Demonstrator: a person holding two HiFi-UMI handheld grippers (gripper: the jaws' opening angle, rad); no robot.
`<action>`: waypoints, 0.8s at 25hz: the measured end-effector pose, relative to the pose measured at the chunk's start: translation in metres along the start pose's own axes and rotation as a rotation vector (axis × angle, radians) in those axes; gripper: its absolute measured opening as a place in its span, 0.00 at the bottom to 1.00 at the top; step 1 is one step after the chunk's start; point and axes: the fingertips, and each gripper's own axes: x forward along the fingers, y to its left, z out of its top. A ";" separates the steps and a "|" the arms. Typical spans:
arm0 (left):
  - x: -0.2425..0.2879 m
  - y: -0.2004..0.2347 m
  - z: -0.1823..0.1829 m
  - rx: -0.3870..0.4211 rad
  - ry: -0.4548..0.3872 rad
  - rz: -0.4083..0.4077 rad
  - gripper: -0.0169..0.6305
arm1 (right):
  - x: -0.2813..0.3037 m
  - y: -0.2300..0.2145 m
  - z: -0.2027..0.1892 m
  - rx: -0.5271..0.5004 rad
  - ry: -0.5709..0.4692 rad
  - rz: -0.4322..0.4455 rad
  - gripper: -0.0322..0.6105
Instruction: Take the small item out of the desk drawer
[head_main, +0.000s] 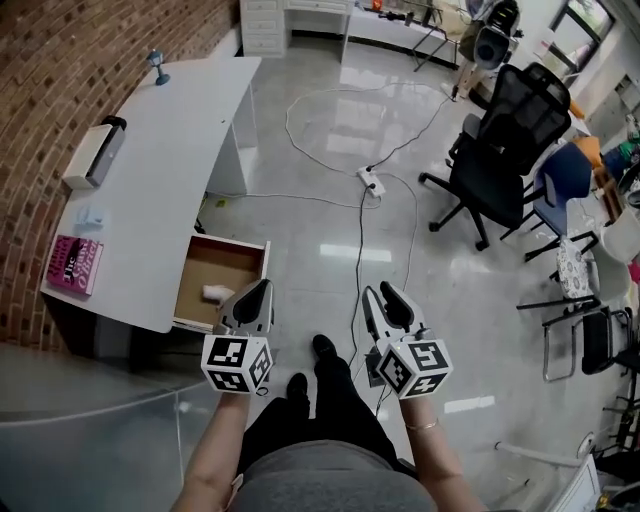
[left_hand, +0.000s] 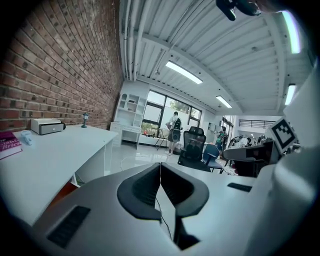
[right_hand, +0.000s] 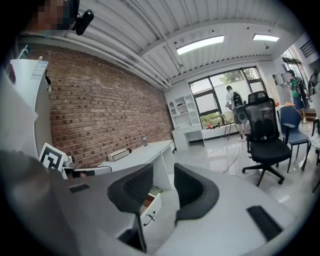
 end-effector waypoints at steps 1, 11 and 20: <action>0.003 0.004 0.001 -0.004 -0.002 0.017 0.06 | 0.008 -0.001 0.002 -0.004 0.005 0.016 0.24; -0.008 0.081 0.011 -0.104 -0.051 0.342 0.06 | 0.124 0.038 0.015 -0.079 0.120 0.328 0.25; -0.061 0.122 0.003 -0.184 -0.088 0.649 0.06 | 0.184 0.104 -0.009 -0.155 0.270 0.625 0.25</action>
